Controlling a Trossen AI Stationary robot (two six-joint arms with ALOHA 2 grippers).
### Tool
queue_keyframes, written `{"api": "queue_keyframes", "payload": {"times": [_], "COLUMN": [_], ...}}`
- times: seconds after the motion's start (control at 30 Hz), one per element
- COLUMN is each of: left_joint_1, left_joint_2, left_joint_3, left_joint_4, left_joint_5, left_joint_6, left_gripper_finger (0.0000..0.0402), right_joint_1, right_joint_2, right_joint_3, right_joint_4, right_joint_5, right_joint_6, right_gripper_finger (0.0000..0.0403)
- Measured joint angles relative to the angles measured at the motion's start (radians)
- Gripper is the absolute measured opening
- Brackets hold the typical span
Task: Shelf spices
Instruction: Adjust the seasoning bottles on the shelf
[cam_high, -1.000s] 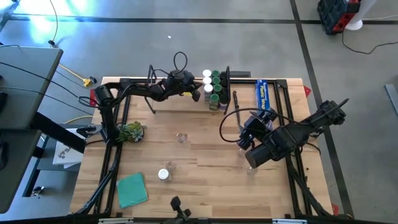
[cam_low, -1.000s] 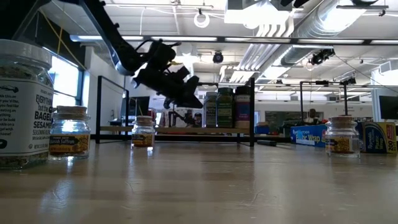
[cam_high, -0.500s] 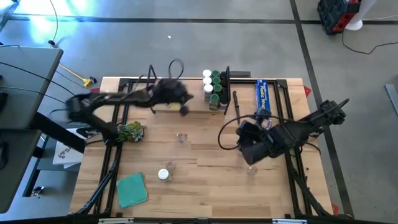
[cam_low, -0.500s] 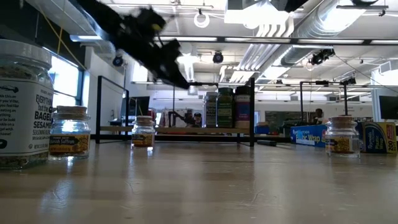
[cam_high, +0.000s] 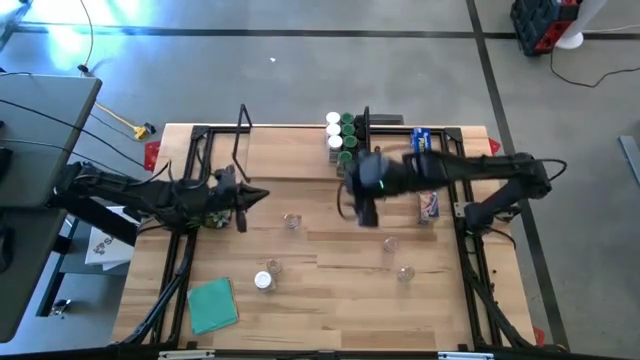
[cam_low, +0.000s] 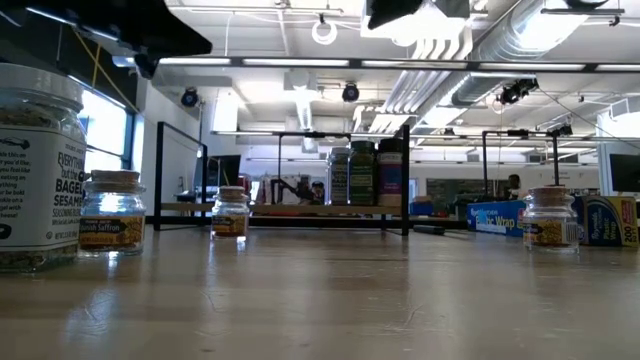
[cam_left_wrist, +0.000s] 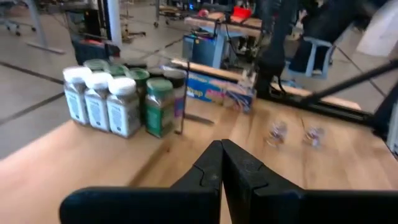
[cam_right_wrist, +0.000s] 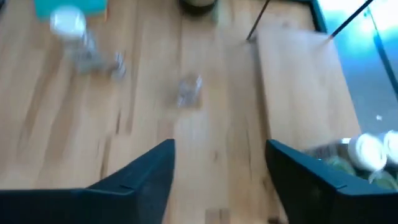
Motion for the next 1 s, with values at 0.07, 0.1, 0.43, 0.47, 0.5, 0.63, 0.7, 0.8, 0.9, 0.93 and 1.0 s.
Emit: {"api": "queue_keyframes", "payload": {"times": [0.07,0.1,0.43,0.47,0.5,0.63,0.7,0.8,0.9,0.93,1.0], "left_joint_1": [-0.04,-0.054,-0.142,-0.146,-0.149,-0.159,-0.159,-0.158,-0.158,-0.158,-0.158], "left_joint_2": [-0.009,-0.008,0.077,0.084,0.09,0.113,0.118,0.122,0.122,0.122,0.122], "left_joint_3": [-0.014,-0.014,-0.014,-0.014,-0.013,-0.013,-0.013,-0.013,-0.013,-0.013,-0.013], "left_joint_4": [-0.016,-0.028,-0.055,-0.052,-0.049,-0.045,-0.045,-0.043,-0.042,-0.042,-0.04], "left_joint_5": [-0.024,-0.032,-0.041,-0.043,-0.047,-0.07,-0.072,-0.075,-0.075,-0.075,-0.075], "left_joint_6": [-0.017,-0.027,-0.067,-0.067,-0.068,-0.068,-0.069,-0.066,-0.066,-0.066,-0.066], "left_gripper_finger": [0.0,0.0,0.0,0.0,0.0,0.0,0.0,0.0,0.0,0.0,0.0], "right_joint_1": [-0.076,-0.109,-0.291,-0.299,-0.306,-0.343,-0.354,-0.367,-0.379,-0.386,-0.399], "right_joint_2": [0.029,0.053,0.251,0.255,0.257,0.272,0.28,0.279,0.279,0.279,0.279], "right_joint_3": [0.024,0.032,0.095,0.095,0.095,0.092,0.089,0.09,0.09,0.09,0.09], "right_joint_4": [0.04,0.041,0.002,0.0,-0.009,-0.053,-0.073,-0.064,-0.077,-0.08,-0.078], "right_joint_5": [-0.061,-0.072,-0.073,-0.073,-0.073,-0.075,-0.074,-0.072,-0.076,-0.076,-0.075], "right_joint_6": [-0.007,-0.006,-0.003,-0.002,0.005,0.027,0.032,0.032,0.032,0.032,0.032], "right_gripper_finger": [0.0211,0.0192,0.0048,0.0041,0.0036,0.0022,0.0018,0.0016,0.0016,0.0016,0.0016]}}
